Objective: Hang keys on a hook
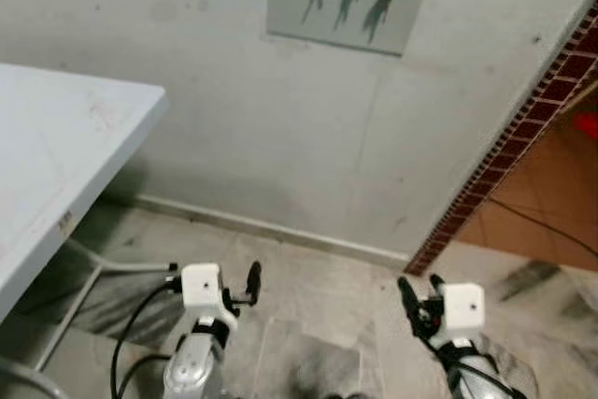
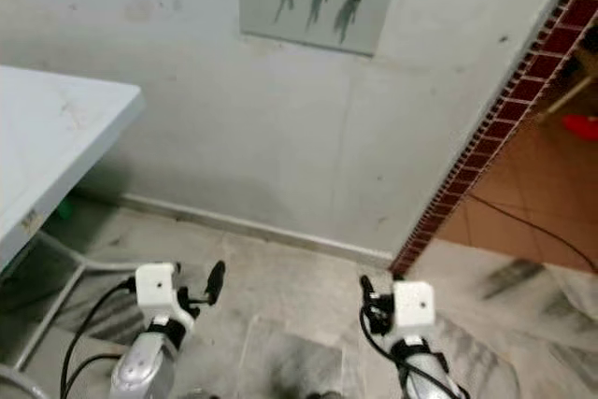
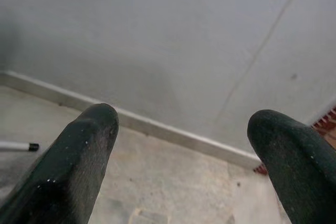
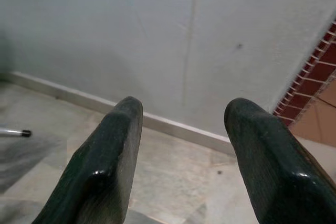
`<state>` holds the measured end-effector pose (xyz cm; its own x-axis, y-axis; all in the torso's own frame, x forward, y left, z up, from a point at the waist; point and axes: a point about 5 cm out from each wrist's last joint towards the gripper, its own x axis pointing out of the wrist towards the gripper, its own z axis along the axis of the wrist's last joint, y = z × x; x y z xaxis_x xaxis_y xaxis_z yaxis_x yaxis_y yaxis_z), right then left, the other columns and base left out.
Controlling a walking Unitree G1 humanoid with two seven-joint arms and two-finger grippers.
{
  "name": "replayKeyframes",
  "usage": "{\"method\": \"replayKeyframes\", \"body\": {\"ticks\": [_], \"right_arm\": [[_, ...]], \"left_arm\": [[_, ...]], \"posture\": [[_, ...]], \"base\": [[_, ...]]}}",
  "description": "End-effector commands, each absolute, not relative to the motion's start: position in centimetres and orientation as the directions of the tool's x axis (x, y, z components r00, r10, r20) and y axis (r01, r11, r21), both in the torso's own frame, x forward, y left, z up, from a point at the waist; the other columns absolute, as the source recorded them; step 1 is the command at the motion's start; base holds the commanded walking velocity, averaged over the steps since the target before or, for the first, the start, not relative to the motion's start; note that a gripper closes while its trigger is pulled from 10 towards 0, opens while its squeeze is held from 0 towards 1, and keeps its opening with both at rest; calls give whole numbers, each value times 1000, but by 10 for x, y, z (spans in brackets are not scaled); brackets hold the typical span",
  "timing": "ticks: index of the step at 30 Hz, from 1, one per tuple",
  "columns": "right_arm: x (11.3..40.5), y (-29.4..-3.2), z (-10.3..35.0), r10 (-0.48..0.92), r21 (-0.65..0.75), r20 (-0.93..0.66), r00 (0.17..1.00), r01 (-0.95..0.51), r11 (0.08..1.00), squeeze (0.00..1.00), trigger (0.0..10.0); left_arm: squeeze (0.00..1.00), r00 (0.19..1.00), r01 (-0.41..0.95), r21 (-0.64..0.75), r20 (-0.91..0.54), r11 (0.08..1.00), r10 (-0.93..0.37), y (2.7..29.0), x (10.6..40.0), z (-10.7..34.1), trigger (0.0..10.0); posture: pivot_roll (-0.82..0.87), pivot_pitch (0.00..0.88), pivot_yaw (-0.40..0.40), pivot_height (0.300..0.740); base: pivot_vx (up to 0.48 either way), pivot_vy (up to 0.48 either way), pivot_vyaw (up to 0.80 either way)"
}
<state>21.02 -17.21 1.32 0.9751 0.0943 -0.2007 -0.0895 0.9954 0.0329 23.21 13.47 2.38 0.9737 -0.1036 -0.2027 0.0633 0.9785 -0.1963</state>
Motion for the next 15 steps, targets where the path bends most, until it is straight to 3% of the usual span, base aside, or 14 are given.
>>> {"method": "replayKeyframes", "body": {"ticks": [1,15], "right_arm": [[209,-181,12,79,11,-209,975,-79,997,0,10000],[218,-181,18,89,-15,-183,979,-93,996,0,10000]], "left_arm": [[0,974,70,-207,-195,976,-111,130,232,25,10000],[0,986,82,-214,-127,973,-111,131,252,41,10000]], "posture": [[-31,75,-57,740],[-41,23,-52,740]], "base": [[0,0,0],[0,0,0]]}}
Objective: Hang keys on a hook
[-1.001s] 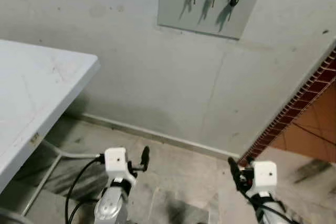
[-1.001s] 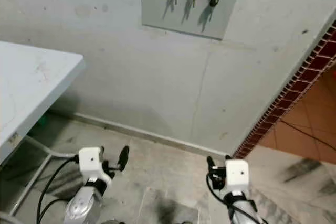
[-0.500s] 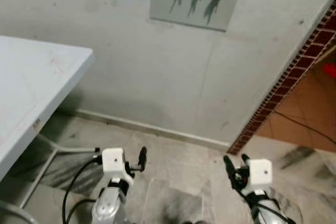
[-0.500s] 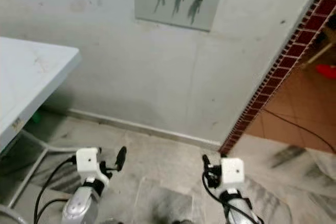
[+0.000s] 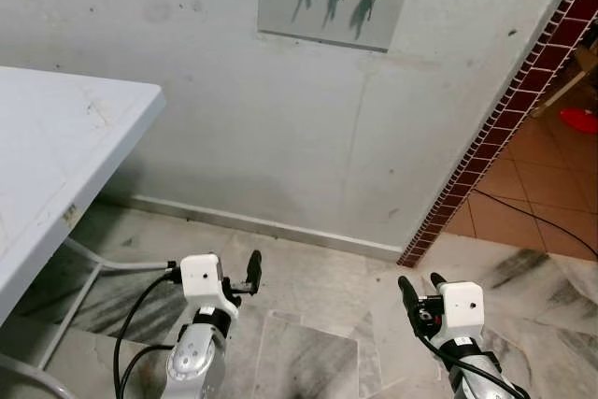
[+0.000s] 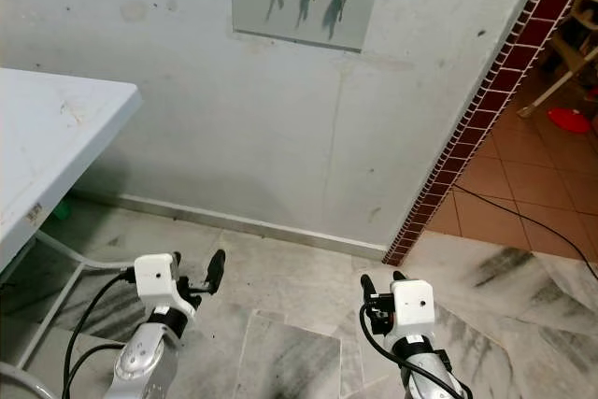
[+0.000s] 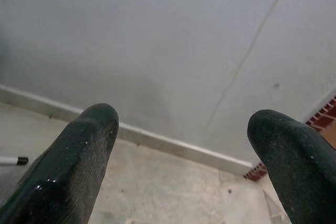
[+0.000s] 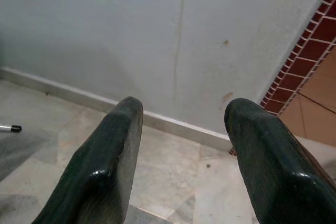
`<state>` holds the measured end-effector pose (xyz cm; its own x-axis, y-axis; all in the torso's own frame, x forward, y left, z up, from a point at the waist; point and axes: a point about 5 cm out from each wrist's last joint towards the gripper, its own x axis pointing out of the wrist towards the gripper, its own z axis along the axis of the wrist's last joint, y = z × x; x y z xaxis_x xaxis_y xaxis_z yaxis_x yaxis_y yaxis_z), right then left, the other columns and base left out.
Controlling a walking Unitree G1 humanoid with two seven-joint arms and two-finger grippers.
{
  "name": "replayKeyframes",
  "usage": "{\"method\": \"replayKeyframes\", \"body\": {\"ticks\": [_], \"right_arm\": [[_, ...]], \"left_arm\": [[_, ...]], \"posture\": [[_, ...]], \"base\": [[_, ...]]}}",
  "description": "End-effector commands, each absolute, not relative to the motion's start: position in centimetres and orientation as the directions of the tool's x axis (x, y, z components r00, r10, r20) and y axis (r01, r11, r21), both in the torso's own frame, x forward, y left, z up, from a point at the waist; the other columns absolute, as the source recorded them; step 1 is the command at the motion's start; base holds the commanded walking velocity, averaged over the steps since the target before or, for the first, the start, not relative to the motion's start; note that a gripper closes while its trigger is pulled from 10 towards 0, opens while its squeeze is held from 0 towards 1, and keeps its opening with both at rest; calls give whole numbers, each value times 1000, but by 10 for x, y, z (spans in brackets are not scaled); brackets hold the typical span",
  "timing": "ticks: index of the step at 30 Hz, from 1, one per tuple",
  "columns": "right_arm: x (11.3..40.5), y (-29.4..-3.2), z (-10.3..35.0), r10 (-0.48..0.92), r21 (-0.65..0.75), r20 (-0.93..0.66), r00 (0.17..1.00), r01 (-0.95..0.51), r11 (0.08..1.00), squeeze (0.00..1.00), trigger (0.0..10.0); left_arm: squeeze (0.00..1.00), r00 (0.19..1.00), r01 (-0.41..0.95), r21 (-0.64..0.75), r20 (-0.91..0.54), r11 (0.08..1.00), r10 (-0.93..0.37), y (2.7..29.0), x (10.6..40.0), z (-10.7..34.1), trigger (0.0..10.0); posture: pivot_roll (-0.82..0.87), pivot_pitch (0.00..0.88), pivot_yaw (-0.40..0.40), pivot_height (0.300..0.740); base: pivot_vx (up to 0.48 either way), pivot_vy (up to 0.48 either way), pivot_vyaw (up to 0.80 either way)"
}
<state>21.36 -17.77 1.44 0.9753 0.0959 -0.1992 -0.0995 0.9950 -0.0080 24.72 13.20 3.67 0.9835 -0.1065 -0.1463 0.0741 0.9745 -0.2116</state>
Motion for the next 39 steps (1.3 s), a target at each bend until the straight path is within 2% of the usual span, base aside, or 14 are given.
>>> {"method": "replayKeyframes", "body": {"ticks": [1,11,18,39], "right_arm": [[220,-181,19,89,-17,-175,981,-94,995,0,10000],[259,-173,60,111,-15,-14,994,-111,994,0,10000],[277,-165,87,146,-19,82,986,-145,989,0,10000],[285,-161,109,178,-20,140,974,-177,984,0,10000]], "left_arm": [[0,987,83,-216,-118,973,-111,131,256,43,10000],[0,989,150,-198,33,969,-147,129,288,89,10000],[0,987,154,-189,83,970,-140,130,300,106,10000],[0,986,147,-198,111,969,-127,129,305,121,10000]], "posture": [[-41,23,-52,740],[-41,0,-43,740],[-41,0,-40,740],[-39,0,-49,740]], "base": [[0,0,0],[0,0,642],[0,0,800],[0,0,800]]}}
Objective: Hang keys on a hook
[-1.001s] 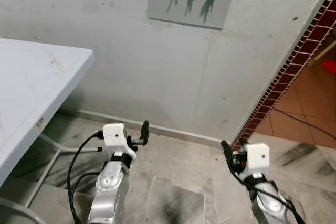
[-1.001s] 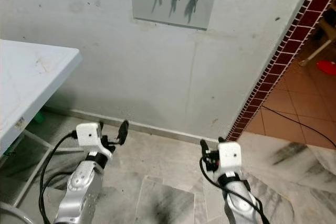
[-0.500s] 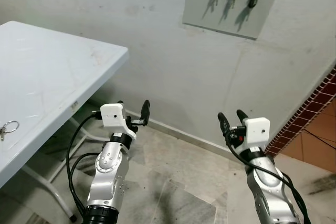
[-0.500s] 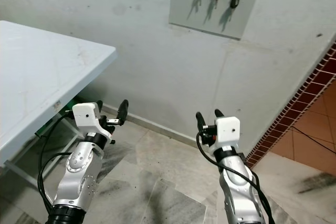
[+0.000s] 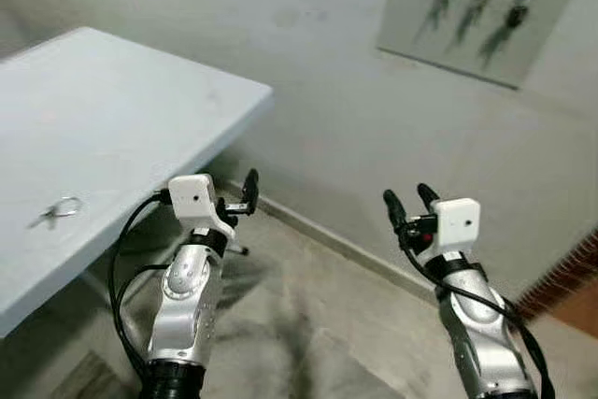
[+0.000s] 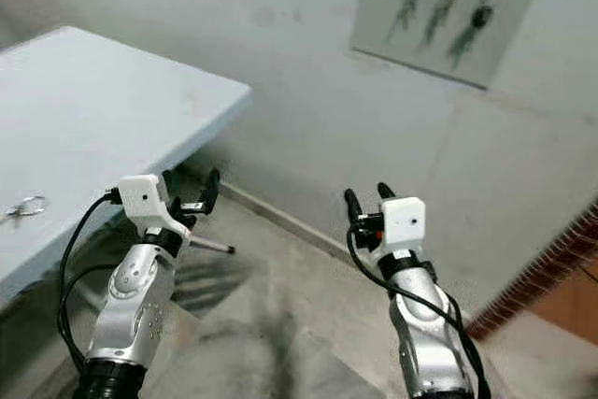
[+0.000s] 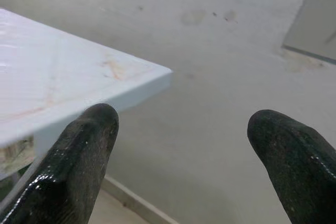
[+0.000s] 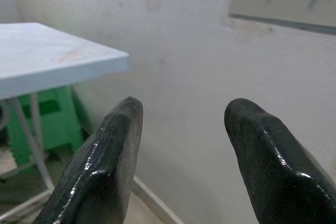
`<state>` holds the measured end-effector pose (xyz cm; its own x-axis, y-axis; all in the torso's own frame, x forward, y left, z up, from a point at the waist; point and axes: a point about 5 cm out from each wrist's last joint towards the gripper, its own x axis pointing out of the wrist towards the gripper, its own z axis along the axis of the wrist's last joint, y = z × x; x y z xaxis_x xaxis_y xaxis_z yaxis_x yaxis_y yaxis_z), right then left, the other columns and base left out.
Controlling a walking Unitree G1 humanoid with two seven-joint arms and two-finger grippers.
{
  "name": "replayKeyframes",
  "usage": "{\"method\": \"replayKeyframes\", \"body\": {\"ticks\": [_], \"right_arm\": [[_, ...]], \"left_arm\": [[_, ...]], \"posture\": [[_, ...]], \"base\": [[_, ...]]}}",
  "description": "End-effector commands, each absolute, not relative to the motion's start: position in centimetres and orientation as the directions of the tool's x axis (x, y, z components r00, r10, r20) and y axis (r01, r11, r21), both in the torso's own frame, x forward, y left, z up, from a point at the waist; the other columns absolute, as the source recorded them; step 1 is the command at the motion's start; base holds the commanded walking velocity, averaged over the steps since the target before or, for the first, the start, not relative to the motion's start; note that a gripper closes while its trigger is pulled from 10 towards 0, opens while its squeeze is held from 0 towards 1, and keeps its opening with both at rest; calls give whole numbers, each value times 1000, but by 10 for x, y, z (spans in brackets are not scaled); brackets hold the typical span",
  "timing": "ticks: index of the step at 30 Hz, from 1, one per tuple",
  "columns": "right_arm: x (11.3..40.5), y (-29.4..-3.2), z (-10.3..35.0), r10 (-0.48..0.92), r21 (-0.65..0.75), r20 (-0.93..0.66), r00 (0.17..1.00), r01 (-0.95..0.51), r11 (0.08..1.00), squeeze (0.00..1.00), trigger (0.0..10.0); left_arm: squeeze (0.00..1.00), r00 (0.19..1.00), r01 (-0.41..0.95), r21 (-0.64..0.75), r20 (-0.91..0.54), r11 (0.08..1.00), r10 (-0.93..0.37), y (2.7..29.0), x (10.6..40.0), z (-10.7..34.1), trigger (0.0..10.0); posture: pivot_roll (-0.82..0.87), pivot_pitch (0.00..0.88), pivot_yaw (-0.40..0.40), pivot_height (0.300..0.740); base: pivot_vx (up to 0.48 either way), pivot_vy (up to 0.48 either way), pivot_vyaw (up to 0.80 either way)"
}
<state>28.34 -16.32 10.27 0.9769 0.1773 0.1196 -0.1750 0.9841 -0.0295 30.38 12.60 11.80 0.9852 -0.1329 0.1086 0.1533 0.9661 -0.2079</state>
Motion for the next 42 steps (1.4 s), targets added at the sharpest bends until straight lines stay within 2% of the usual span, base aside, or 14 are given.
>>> {"method": "replayKeyframes", "body": {"ticks": [1,31,42], "right_arm": [[286,-161,110,178,-20,141,974,-177,984,0,10000],[286,-163,119,194,-24,149,970,-193,981,0,10000],[286,-165,118,198,-32,139,970,-196,980,0,10000]], "left_arm": [[0,986,148,-198,111,969,-128,129,305,121,10000],[0,983,164,-216,118,962,-141,121,304,125,10000],[0,979,187,-180,111,966,-169,122,298,122,10000]], "posture": [[-39,0,-49,740],[-43,0,-66,740],[-40,0,-72,740]], "base": [[0,0,800],[0,0,800],[0,0,673]]}}
